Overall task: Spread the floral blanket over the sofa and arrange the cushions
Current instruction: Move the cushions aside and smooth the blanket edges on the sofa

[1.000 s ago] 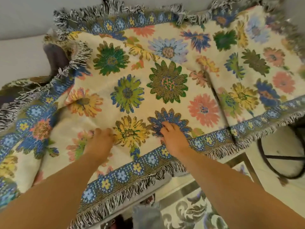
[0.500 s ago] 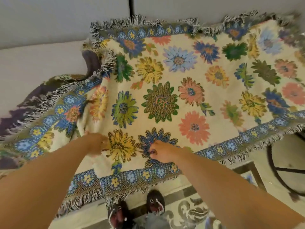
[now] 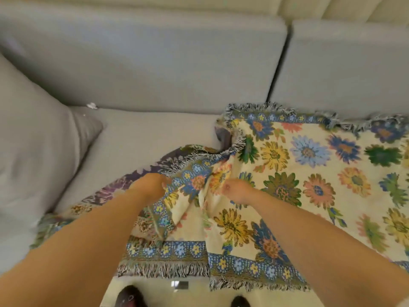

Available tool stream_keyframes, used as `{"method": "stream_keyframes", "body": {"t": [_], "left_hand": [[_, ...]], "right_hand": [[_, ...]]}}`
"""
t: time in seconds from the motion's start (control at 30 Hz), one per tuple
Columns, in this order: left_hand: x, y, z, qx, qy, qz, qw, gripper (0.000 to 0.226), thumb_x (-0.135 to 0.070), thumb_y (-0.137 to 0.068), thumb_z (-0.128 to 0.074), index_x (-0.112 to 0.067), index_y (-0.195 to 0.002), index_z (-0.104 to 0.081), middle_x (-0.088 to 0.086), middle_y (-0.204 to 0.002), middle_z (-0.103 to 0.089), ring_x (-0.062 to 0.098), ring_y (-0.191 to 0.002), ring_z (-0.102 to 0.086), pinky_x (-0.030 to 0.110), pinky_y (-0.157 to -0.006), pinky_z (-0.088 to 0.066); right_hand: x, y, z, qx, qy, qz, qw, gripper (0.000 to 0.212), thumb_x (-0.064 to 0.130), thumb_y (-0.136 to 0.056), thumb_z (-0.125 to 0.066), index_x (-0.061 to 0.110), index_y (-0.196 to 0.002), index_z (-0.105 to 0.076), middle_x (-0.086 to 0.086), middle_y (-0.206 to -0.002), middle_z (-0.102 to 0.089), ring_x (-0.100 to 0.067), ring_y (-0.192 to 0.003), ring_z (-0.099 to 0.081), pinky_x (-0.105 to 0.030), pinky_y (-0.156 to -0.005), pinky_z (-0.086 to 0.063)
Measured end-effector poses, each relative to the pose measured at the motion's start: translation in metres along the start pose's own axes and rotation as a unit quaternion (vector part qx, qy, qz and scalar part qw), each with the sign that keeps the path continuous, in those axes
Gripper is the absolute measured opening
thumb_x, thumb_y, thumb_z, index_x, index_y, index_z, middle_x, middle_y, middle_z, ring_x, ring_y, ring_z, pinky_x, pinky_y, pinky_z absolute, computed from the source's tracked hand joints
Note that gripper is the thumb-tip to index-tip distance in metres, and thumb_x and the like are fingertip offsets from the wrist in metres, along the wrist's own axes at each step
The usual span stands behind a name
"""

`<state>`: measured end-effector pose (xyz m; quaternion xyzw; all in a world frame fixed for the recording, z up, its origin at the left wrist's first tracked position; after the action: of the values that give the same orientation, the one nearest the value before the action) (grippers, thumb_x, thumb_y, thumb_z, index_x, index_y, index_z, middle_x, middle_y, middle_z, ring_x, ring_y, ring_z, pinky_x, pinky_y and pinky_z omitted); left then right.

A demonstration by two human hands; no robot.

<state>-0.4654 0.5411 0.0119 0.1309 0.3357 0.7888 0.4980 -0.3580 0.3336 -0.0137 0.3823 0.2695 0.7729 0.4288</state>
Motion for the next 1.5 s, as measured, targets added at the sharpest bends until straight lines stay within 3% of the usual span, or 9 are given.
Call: {"method": "stream_keyframes", "body": {"t": [0.17,0.37,0.5,0.63,0.8,0.9,1.03,1.37,1.5], "left_hand": [[0.093,0.034,0.053,-0.05,0.034,0.031,0.998,0.032,-0.016,-0.095,-0.046,-0.012,-0.124,-0.057,0.013,-0.134,-0.054,0.029,-0.123,-0.052,0.031,-0.098,-0.043],[0.235,0.077,0.117,-0.082,0.078,0.095,0.989,0.033,-0.017,-0.097,-0.039,-0.009,-0.123,-0.056,0.017,-0.134,-0.053,0.034,-0.122,-0.051,0.038,-0.102,-0.042],[0.275,0.082,0.163,-0.13,0.113,0.12,0.978,0.033,-0.015,-0.096,-0.038,-0.006,-0.121,-0.058,0.018,-0.132,-0.055,0.034,-0.121,-0.053,0.038,-0.102,-0.043],[0.294,0.086,0.193,-0.161,0.137,0.132,0.968,0.03,-0.018,-0.095,-0.042,-0.01,-0.118,-0.06,0.015,-0.128,-0.058,0.033,-0.117,-0.055,0.038,-0.098,-0.046],[0.349,0.101,0.215,-0.187,0.175,0.194,0.947,0.033,-0.017,-0.093,-0.044,-0.011,-0.125,-0.054,0.015,-0.133,-0.053,0.032,-0.12,-0.052,0.039,-0.101,-0.045],[0.385,0.109,0.238,-0.217,0.189,0.221,0.932,0.039,-0.015,-0.094,-0.045,-0.01,-0.133,-0.047,0.014,-0.139,-0.046,0.032,-0.124,-0.049,0.04,-0.1,-0.045],[0.441,0.108,0.266,-0.259,0.173,0.259,0.914,0.048,-0.016,-0.093,-0.046,-0.011,-0.14,-0.036,0.014,-0.143,-0.039,0.034,-0.13,-0.041,0.044,-0.102,-0.042],[0.602,0.076,0.254,-0.182,0.191,0.343,0.901,0.088,-0.045,-0.085,-0.059,-0.013,-0.15,-0.008,0.016,-0.157,-0.012,0.035,-0.146,-0.009,0.057,-0.117,-0.005],[0.626,0.065,0.245,-0.143,0.231,0.33,0.904,0.095,-0.052,-0.081,-0.062,-0.011,-0.15,-0.01,0.017,-0.155,-0.023,0.035,-0.144,-0.02,0.059,-0.115,-0.001]], "right_hand": [[0.128,-0.009,0.017,-0.035,-0.023,0.017,0.999,0.036,0.024,-0.1,-0.034,-0.001,-0.102,-0.061,-0.024,-0.115,-0.06,-0.037,-0.12,-0.053,-0.037,-0.093,-0.043],[0.288,-0.018,0.006,-0.042,-0.034,0.079,0.995,0.029,0.019,-0.098,-0.04,0.0,-0.108,-0.06,-0.019,-0.121,-0.062,-0.032,-0.115,-0.056,-0.03,-0.085,-0.04],[0.347,-0.026,0.02,-0.03,-0.006,0.113,0.993,0.034,0.026,-0.098,-0.039,0.004,-0.12,-0.053,-0.017,-0.123,-0.061,-0.03,-0.102,-0.06,-0.033,-0.087,-0.044],[0.374,-0.04,0.07,-0.083,0.037,0.108,0.99,0.036,0.022,-0.099,-0.038,-0.001,-0.121,-0.055,-0.019,-0.13,-0.056,-0.03,-0.121,-0.052,-0.029,-0.096,-0.039],[0.432,-0.047,0.102,-0.118,0.063,0.125,0.983,0.023,0.02,-0.098,-0.037,0.013,-0.082,-0.052,-0.022,-0.126,-0.06,-0.031,-0.118,-0.055,-0.03,-0.085,-0.041],[0.484,-0.049,0.108,-0.121,0.036,0.159,0.979,0.032,0.022,-0.097,-0.041,0.0,-0.109,-0.062,-0.019,-0.126,-0.061,-0.03,-0.119,-0.055,-0.031,-0.092,-0.043],[0.555,-0.064,0.101,-0.119,0.028,0.192,0.974,0.035,0.025,-0.097,-0.044,0.002,-0.12,-0.056,-0.014,-0.136,-0.054,-0.028,-0.127,-0.049,-0.032,-0.1,-0.039],[0.685,-0.131,0.019,-0.108,0.013,0.126,0.986,0.038,0.025,-0.096,-0.047,0.002,-0.126,-0.05,-0.018,-0.134,-0.054,-0.03,-0.124,-0.05,-0.032,-0.1,-0.04],[0.692,-0.131,-0.01,-0.075,0.013,0.102,0.992,0.041,0.026,-0.097,-0.046,0.003,-0.131,-0.046,-0.016,-0.136,-0.053,-0.028,-0.126,-0.049,-0.03,-0.101,-0.038]]}}
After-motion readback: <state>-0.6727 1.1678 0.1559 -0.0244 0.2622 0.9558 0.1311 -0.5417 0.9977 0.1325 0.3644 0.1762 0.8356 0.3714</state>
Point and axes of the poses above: each hand's wrist, its own y-axis away from the middle knuckle, its own z-axis out of the back of the hand, x = y × z, the point moved 2 cm from there along -y, towards the middle knuckle
